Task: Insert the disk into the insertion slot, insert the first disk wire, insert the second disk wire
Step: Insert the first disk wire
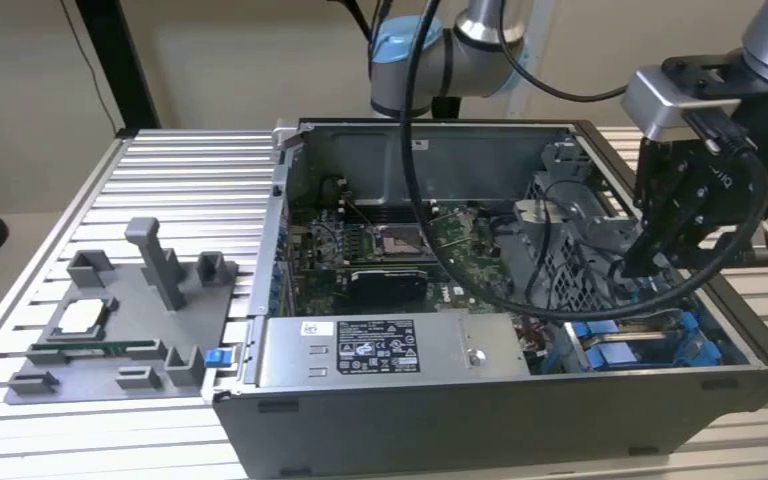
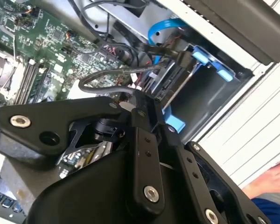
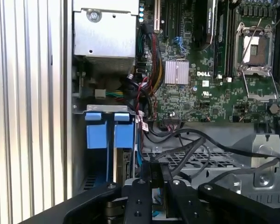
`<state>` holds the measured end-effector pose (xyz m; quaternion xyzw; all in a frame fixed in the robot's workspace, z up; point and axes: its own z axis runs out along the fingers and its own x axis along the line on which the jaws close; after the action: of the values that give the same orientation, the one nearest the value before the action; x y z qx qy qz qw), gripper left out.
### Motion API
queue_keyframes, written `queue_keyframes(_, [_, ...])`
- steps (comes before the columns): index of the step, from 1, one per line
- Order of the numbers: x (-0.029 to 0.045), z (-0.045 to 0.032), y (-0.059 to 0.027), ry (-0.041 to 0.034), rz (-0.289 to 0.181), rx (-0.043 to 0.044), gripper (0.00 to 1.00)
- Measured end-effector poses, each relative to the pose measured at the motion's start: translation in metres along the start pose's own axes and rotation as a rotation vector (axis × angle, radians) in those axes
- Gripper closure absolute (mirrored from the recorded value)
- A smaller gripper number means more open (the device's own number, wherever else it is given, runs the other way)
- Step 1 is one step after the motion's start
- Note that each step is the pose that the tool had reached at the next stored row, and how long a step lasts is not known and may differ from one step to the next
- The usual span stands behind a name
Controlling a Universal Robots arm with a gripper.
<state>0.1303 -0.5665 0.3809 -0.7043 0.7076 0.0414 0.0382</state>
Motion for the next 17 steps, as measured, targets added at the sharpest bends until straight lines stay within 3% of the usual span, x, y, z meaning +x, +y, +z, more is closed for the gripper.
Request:
queue_keyframes(7, [0.0131, 0.0016, -0.0086, 0.0002, 0.000, -0.0010, 1.00])
queue_keyframes(17, [0.0150, 0.0028, -0.0110, 0.0008, 0.000, -0.0009, 1.00])
